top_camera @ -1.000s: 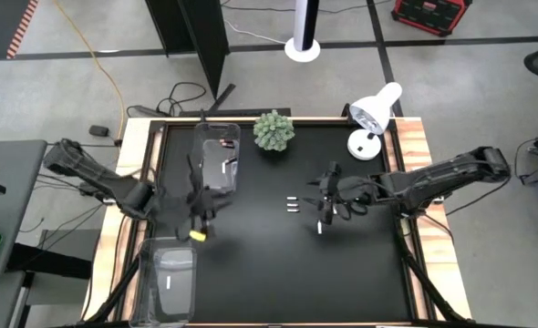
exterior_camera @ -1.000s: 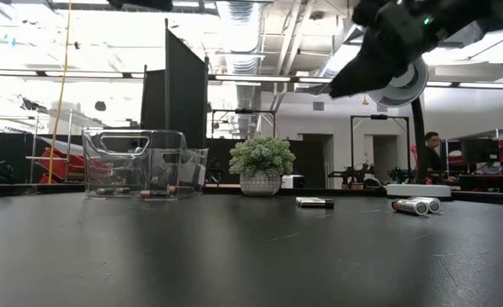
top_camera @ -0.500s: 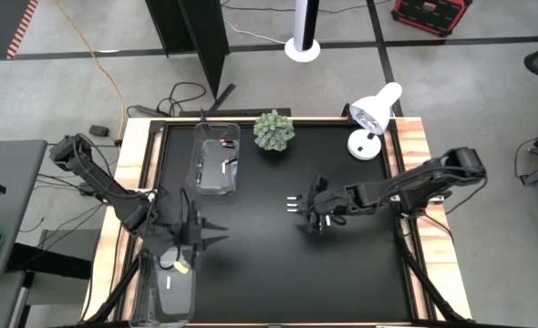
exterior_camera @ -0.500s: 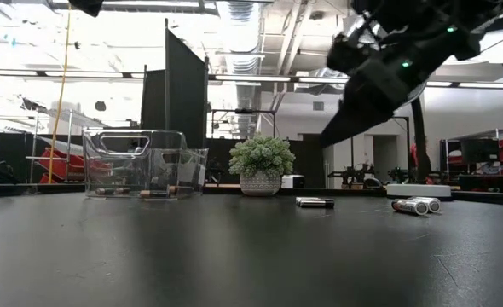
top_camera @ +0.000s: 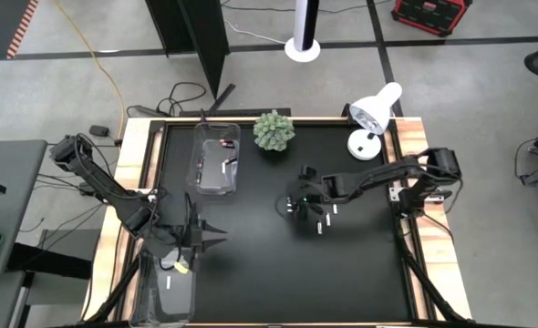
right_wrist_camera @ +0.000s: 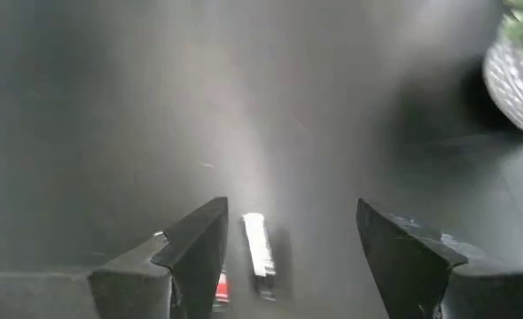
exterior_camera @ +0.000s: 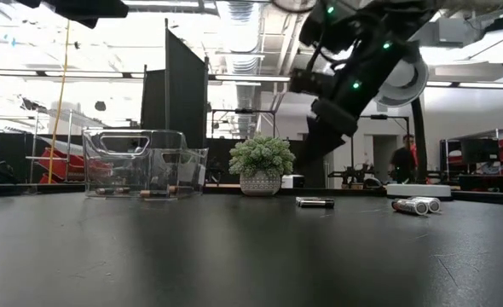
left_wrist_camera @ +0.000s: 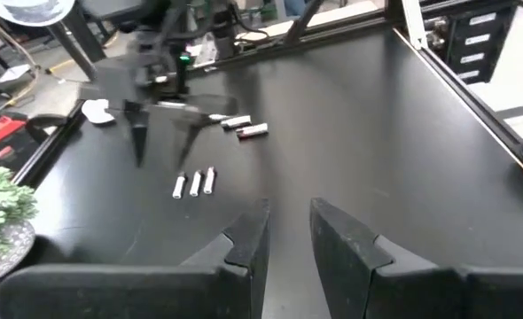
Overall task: Sort batteries
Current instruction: Put the silver and black battery into the bottom transparent bin
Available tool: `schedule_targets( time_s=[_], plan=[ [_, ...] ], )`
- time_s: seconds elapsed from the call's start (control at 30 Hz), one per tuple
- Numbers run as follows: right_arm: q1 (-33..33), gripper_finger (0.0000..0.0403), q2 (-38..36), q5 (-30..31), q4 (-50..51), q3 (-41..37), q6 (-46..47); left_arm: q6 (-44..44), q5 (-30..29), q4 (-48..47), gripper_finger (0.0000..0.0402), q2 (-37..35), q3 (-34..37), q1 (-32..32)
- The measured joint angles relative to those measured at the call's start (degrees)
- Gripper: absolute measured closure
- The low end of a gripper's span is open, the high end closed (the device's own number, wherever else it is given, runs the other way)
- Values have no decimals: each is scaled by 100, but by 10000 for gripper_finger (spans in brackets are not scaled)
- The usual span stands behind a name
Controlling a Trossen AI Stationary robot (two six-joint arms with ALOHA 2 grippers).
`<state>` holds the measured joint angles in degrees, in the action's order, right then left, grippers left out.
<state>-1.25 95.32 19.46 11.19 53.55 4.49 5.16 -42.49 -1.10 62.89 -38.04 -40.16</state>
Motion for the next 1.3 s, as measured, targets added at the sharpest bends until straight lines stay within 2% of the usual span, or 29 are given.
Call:
schedule_targets(
  time_s=[0.2, 0.37, 0.83, 1.0, 1.3],
  plan=[
    [268, 133, 159, -16, 445, 126, -7, 5, 15, -160, 324, 0, 0, 0],
    [345, 133, 315, -302, 580, 123, -10, 15, 12, -237, 324, 0, 0, 0],
    [340, 137, 620, -633, 522, 125, -157, 47, 6, -252, 324, 2, -4, 0],
    [364, 168, 806, -689, 444, 146, -154, 51, 4, -267, 324, 2, -4, 0],
    [358, 267, 871, -771, 384, 141, -155, 51, 4, -286, 324, 2, -4, 0]
  ],
)
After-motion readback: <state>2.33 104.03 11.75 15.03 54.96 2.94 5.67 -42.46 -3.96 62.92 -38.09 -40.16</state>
